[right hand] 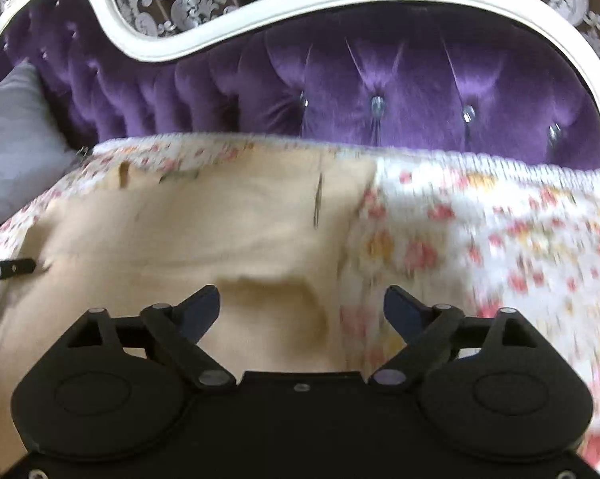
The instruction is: Fold small clothes
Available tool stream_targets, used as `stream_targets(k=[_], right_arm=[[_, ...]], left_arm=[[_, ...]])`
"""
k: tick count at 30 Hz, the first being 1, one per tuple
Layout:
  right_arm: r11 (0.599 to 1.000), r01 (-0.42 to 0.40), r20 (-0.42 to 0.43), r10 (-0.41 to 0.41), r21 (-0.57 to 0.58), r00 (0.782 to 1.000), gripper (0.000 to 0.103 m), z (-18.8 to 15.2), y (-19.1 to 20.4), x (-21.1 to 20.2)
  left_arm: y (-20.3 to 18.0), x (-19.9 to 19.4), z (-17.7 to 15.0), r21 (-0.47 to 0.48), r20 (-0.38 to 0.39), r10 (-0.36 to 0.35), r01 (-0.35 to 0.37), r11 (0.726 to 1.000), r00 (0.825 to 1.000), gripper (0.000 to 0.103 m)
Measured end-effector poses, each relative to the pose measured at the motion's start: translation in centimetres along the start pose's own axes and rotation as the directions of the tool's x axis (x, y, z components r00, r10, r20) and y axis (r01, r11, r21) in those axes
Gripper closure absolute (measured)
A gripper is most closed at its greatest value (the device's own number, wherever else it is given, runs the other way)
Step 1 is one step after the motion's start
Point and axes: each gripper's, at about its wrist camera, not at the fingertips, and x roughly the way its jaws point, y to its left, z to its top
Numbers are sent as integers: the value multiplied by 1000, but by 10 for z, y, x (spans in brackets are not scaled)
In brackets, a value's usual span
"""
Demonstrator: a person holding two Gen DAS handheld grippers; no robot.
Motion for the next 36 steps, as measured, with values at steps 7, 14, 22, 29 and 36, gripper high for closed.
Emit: stream_targets(k=[7,14,22,29,36], right_arm=[[999,-5,-31,7,35,1000,3,-46,5,-32],[998,-33,-14,34,44,999,1,-77,17,-61],[985,-105,12,105,134,994,1,-103,10,-90],[978,-140,33,137,155,990,1,-122,8,-111],[971,-168,61,159,172,985,1,-136,7,-125]], left_arm=[[-3,-33,-39,-3,-14,-12,12,1000,1000,13],[-5,-55,-65,-30,-37,-22,21,999,999,6],[0,-74,-85,-79,-87,-76,69,995,993,6],[-2,-87,-109,-126,-137,-172,155,980,976,6],[-10,-101,-133,-134,-139,-204,186,973,969,6]])
